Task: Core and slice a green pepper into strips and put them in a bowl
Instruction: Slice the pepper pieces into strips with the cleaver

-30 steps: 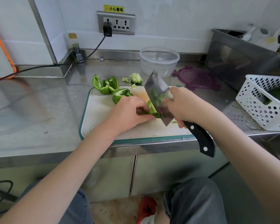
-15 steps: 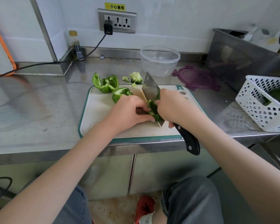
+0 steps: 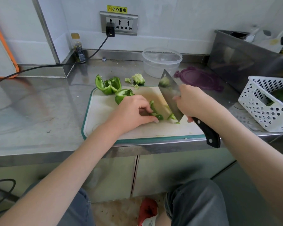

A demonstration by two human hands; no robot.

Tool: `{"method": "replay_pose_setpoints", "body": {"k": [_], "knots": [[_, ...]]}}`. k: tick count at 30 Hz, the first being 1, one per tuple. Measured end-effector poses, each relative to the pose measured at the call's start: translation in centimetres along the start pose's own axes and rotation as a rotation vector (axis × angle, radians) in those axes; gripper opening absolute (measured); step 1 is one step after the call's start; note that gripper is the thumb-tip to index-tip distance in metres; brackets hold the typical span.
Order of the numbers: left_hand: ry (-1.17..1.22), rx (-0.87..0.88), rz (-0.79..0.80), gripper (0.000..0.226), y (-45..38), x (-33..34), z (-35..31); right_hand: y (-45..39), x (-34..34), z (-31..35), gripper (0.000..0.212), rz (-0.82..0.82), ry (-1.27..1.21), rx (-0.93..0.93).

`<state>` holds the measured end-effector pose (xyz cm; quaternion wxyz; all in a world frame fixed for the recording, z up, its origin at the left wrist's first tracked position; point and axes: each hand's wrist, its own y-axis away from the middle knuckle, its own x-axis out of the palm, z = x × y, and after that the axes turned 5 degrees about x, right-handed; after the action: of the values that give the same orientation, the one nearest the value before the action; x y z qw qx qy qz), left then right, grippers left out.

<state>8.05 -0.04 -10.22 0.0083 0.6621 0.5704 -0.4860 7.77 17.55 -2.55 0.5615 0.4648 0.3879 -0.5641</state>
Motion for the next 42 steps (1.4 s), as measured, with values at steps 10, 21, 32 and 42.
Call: {"method": "replay_pose_setpoints", "body": {"k": [10,21,32,42], "knots": [[0.117,-0.062,0.042,0.026,0.1,-0.4,-0.2,1.2,-1.5,1.0,0.017,0.035,-0.055,-0.038],[0.093,-0.002,0.01,0.014,0.0,0.0,0.7,1.2,0.2,1.8,0.021,0.083,-0.036,-0.024],[0.017,0.033,0.029,0.012,0.0,0.1,0.7,1.7,0.8,2.2,0.018,0.103,-0.072,-0.044],[0.023,0.048,0.047,0.015,-0.1,-0.1,0.5,1.6,1.8,2.2,0.008,0.029,-0.048,-0.072]]}}
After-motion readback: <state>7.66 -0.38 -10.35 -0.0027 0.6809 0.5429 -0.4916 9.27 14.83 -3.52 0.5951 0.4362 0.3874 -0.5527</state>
